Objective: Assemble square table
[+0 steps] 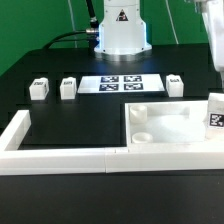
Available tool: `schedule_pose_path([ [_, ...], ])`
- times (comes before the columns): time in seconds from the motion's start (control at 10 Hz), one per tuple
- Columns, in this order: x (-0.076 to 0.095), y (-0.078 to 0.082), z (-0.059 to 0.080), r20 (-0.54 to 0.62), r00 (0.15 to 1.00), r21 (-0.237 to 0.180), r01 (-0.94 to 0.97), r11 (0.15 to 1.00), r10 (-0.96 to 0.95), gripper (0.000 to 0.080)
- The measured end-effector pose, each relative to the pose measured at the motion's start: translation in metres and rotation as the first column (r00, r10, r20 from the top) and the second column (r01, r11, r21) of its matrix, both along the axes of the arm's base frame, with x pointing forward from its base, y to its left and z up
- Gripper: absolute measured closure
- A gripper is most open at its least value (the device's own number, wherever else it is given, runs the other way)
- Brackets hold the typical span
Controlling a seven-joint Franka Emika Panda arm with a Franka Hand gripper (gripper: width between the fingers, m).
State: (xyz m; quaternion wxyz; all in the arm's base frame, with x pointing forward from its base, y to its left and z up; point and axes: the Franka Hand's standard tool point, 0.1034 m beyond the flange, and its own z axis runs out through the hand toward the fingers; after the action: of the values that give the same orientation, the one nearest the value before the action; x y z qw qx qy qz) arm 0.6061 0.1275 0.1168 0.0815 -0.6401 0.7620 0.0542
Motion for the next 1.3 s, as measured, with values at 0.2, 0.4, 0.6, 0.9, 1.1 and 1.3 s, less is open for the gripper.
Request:
schedule_pose_path([
  [0.2, -0.018, 0.015, 0.005, 0.013, 0.992, -0.004, -0.122, 0.992, 0.122, 0.0150],
  [0.4, -0.018, 0.017, 0.006, 0.034, 0.961, -0.012, -0.276, 0.961, 0.276, 0.0150],
  [0.6, -0.018, 0.017, 0.005, 0.058, 0.909, -0.027, -0.412, 0.911, 0.413, 0.0150],
  [0.9, -0.040, 0.016, 0.000, 0.091, 0.783, -0.068, -0.611, 0.789, 0.615, 0.0150],
  [1.1, -0.065, 0.012, -0.006, 0.099, 0.669, -0.097, -0.731, 0.676, 0.737, 0.0150],
  [1.3, -0.077, 0.019, -0.015, 0.078, 0.592, -0.115, -0.794, 0.597, 0.802, 0.0150],
])
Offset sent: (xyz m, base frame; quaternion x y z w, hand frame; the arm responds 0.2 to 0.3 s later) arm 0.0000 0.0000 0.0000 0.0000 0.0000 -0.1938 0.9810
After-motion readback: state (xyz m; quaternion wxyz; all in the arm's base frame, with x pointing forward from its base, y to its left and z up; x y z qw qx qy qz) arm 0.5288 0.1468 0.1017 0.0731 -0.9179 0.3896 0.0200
